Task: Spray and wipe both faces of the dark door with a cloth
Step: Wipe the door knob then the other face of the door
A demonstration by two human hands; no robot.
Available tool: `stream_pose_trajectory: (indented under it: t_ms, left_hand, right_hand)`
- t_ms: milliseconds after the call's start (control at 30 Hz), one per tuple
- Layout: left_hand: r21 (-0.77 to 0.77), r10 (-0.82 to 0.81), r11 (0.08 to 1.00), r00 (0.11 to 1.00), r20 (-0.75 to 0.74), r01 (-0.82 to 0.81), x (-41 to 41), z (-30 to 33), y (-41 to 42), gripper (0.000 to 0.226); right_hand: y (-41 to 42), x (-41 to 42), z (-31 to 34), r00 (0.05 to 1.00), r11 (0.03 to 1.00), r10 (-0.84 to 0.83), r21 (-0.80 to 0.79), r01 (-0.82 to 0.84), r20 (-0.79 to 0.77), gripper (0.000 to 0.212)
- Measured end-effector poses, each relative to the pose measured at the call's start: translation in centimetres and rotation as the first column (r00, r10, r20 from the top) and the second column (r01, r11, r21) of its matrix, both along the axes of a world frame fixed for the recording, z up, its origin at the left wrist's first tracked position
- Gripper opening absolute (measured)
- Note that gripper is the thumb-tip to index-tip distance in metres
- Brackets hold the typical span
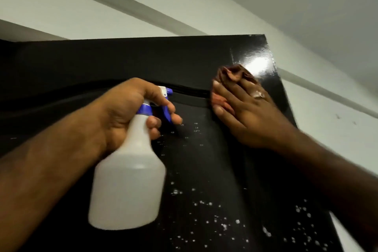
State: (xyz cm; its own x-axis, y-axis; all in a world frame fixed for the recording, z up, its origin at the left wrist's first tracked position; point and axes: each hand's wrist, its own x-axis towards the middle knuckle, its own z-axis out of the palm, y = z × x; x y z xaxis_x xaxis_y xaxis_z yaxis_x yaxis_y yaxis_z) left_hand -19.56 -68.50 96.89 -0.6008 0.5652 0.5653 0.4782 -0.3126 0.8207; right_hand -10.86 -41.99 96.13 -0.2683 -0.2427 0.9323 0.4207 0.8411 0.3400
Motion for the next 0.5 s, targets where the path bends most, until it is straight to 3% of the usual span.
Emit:
stream_pose_trajectory:
  t_ms: [133,233,333,433,500]
  left_hand:
    - [0.011,0.016,1.000,1.000,0.014,-0.016,-0.2,1.0,1.8,0.020]
    - [-0.011,0.022,1.000,1.000,-0.003,-0.022,-0.3,0.7,2.2,0.021]
    - [-0.031,0.020,0.999,1.000,-0.005,-0.020,-0.1,-0.5,2.0,0.015]
    - [-0.031,0.017,0.999,1.000,-0.021,-0.018,0.0,-1.1,2.0,0.014]
    - [-0.055,-0.007,0.999,0.997,-0.082,0.002,-1.5,-0.3,1.2,0.015]
  right_hand:
    - [-2.0,-1.8,2.0,0.993,0.996,0.070,-0.050,-0.075,-0.097,0.070]
    - [-0.2,-0.3,-3.9,0.996,0.994,0.089,0.059,-0.091,0.031,0.063]
    - [2.5,2.3,-8.0,0.994,0.998,0.042,0.048,-0.047,0.102,0.065]
    - [1.2,1.5,-7.1,0.999,0.998,0.042,-0.039,-0.041,0.019,0.070]
    - [-1.0,-0.1,-4.7,0.994,0.995,0.104,0.009,-0.104,0.014,0.070]
